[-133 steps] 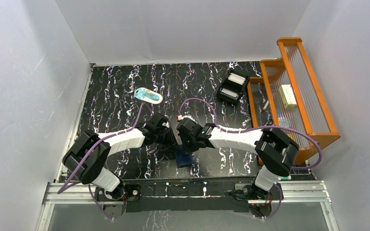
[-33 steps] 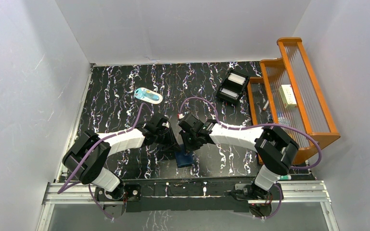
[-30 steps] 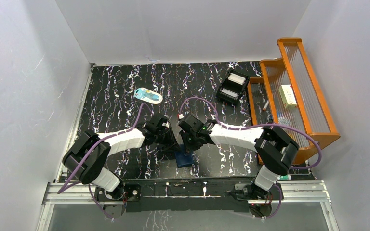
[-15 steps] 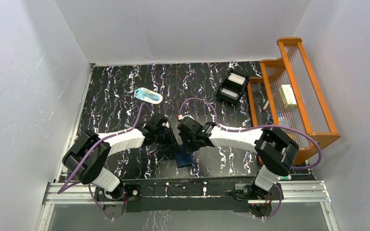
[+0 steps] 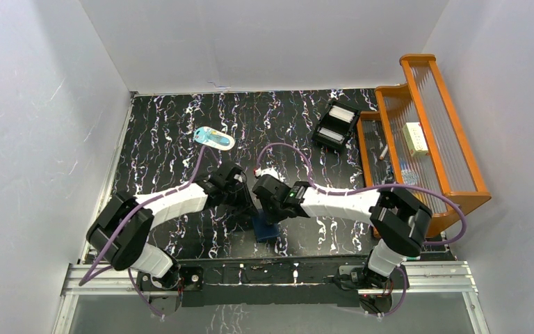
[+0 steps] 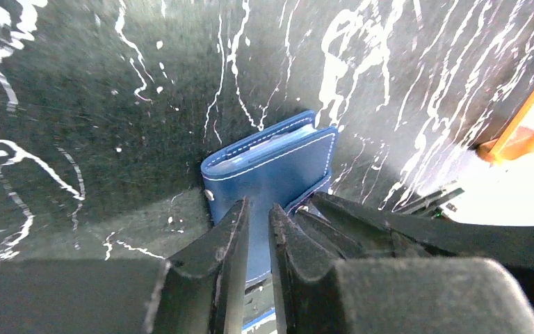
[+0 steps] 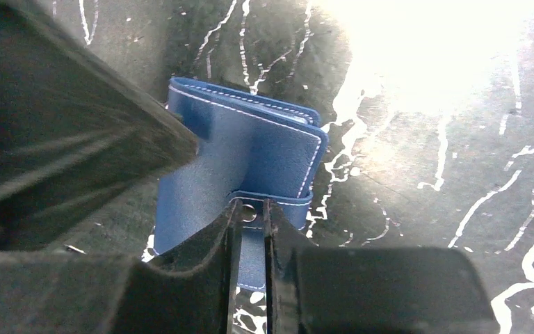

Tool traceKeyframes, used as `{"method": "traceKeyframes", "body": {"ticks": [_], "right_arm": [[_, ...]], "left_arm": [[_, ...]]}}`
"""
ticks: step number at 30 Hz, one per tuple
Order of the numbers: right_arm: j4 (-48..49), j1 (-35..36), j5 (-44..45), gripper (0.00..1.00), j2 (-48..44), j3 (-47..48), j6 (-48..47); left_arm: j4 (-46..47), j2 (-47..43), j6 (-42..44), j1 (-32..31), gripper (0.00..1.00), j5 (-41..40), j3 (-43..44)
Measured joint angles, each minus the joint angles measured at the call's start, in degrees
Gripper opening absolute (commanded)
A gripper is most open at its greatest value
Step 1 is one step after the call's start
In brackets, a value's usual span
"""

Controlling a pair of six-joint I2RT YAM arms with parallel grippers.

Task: Put the credit cards into the card holder
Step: Close the card holder at the center of the board, then reset both arms

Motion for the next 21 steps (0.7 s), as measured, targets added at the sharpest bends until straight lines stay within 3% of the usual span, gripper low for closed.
{"method": "traceKeyframes", "body": {"ticks": [8,12,13,14,15,16,21], "right_arm": [[-7.6,-7.5,2.4,0.51,-2.9,4.8,-4.0],[-11.7,-10.7,4.0,0.66,-9.8,10.4,-6.6],[-12.8,-11.0,4.5,0.69,-11.7,12.7,-7.3],[-13.3,-11.2,4.9,0.74,-13.3,14.3,-7.8],[-13.9,-11.3,5.4,0.9,-15.1,16.4,-8.2],[-14.4,-11.5,5.8,0.97,-16.8,18.2,-8.6],[-16.2,-11.6,6.9,0.98,-24.3,21.0,-9.3]], "left_arm": [[-13.0,-9.6,5.1,5.2,0.38,-7.6,11.5],[-20.4,-15.7,10.1,6.8,0.72,-12.2,21.9],[-22.3,-17.0,11.5,6.8,0.9,-13.5,25.0],[-23.9,-18.1,12.5,6.8,0.98,-14.4,27.5],[-25.9,-19.3,13.8,6.8,0.99,-15.5,30.7],[-27.5,-20.6,15.1,6.8,0.99,-16.6,33.6],[-32.4,-28.4,19.2,6.8,0.99,-19.6,40.1]]}}
